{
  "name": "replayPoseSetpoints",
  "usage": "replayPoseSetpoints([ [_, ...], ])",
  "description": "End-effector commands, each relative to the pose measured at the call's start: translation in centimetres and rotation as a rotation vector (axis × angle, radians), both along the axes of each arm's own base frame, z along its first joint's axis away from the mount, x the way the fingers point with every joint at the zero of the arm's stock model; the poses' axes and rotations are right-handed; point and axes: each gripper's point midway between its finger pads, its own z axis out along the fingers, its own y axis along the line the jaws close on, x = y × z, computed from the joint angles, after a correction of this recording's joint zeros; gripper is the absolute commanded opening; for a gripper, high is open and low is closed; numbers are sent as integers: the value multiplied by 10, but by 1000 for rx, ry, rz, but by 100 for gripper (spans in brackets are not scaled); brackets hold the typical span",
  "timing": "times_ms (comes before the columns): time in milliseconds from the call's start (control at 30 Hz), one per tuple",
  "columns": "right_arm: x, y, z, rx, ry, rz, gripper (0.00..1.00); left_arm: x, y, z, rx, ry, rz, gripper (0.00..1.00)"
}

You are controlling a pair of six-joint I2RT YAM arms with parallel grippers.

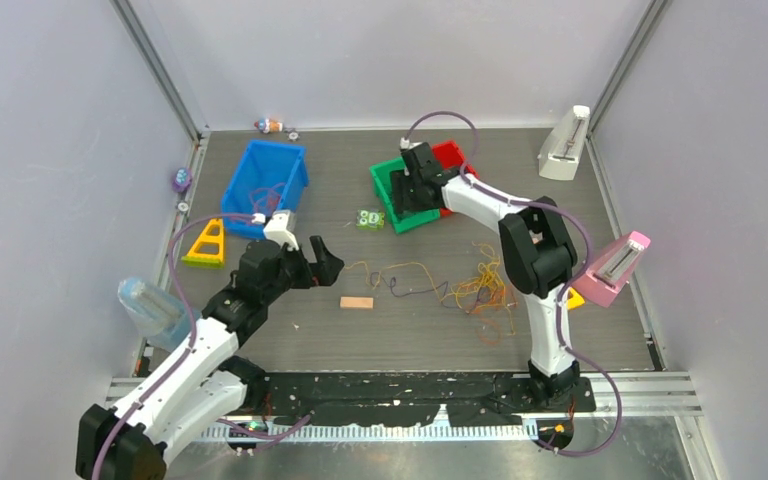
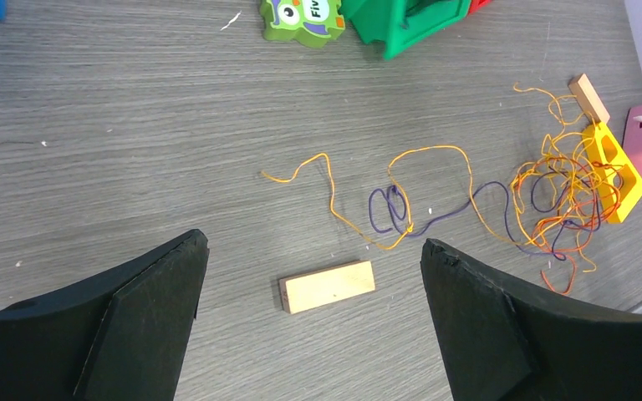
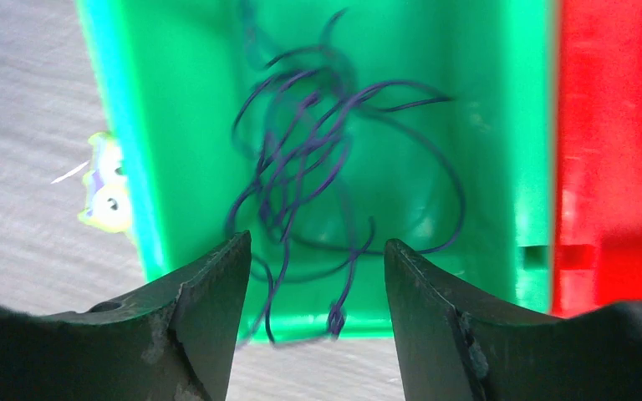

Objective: Untangle the cables

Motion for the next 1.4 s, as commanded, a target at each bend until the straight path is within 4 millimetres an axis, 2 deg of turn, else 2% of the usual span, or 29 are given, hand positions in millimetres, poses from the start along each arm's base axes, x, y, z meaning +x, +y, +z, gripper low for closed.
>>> replayPoseSetpoints([
  [0, -26, 54, 26, 105, -9, 161, 65, 6, 6, 15, -2, -107, 16, 100],
  [67, -34, 59, 33, 119, -15, 171, 65, 5, 7, 15, 1, -121, 13, 100],
  [100, -36, 61, 42, 135, -30, 170, 65, 4, 7, 15, 4, -129, 10, 99],
  [133, -39, 59, 43, 135, -29, 168, 65, 3, 7, 13, 3, -134, 0, 99],
  [267, -50, 45, 69, 131, -75, 155, 67, -1, -5, 11, -9, -153, -84, 100],
  [333, -57, 29, 93, 112, -127, 133, 71, -3, -11, 5, -20, -142, -113, 98],
  [367, -64, 20, 86, 89, -119, 122, 74, -5, -14, 2, -28, -136, -131, 98],
  [400, -69, 14, 101, 99, -151, 117, 76, -7, -18, -2, -33, -128, -154, 98],
  [433, -79, 5, 90, 80, -133, 109, 79, -8, -22, -5, -37, -122, -172, 98],
  [467, -84, 0, 104, 95, -164, 105, 81, -10, -25, -9, -36, -113, -189, 98],
  [500, -94, -11, 91, 69, -145, 91, 84, -12, -28, -11, -37, -111, -209, 98],
  [533, -98, -19, 104, 76, -177, 73, 85, -13, -31, -14, -31, -110, -227, 98],
  [567, -109, -28, 90, 54, -154, 66, 88, -13, -34, -17, -21, -104, -233, 98],
  [600, -114, -37, 98, 54, -175, 43, 90, -15, -37, -18, -9, -102, -242, 98],
  [633, -124, -47, 86, 34, -154, 31, 93, -15, -40, -19, -1, -104, -249, 98],
  [667, -129, -56, 93, 36, -174, 6, 94, -16, -43, -17, 8, -111, -264, 98],
  [700, -141, -67, 80, 13, -147, -7, 96, -16, -46, -15, 23, -121, -274, 98],
  [733, -145, -77, 86, 16, -166, -48, 96, -15, -49, -13, 33, -129, -277, 99],
  [767, -156, -88, 73, -13, -136, -71, 97, -15, -52, -10, 44, -137, -286, 99],
  [800, -159, -99, 81, -4, -160, -125, 97, -13, -54, -7, 58, -144, -276, 99],
  [933, -191, -140, 49, -52, -83, -251, 97, -6, -53, -1, 100, -199, -247, 100],
  [967, -195, -146, 50, -33, -87, -280, 96, -5, -54, 0, 103, -216, -252, 100],
  [1067, -211, -162, 33, -24, -61, -329, 95, -2, -56, -2, 87, -279, -253, 100],
  [1100, -213, -165, 34, -3, -66, -352, 94, -4, -55, -11, 80, -288, -255, 100],
  [1133, -218, -168, 27, -5, -54, -364, 94, -4, -57, -11, 74, -297, -266, 100],
  [1300, -225, -177, 16, 22, -42, -425, 92, -8, -59, -3, 70, -314, -295, 100],
  [1367, -226, -177, 14, 24, -38, -426, 91, -4, -52, -3, 80, -316, -242, 100],
])
